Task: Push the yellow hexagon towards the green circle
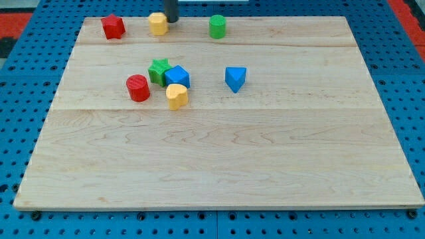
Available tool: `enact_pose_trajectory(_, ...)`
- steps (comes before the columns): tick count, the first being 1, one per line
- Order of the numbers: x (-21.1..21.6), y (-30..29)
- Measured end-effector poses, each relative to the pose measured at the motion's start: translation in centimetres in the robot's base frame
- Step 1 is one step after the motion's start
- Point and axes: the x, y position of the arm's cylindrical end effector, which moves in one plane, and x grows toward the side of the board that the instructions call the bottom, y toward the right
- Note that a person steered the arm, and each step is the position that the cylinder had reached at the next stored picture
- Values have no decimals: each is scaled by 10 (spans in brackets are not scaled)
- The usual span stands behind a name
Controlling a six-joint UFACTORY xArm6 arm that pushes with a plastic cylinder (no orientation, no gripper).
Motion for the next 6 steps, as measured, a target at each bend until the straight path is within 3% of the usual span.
enact_pose_trajectory(1, 19, -17)
enact_pose_trajectory(2, 33, 14)
enact_pose_trajectory(3, 77, -18)
enact_pose_trajectory(4, 72, -93)
enact_pose_trajectory(6, 47, -40)
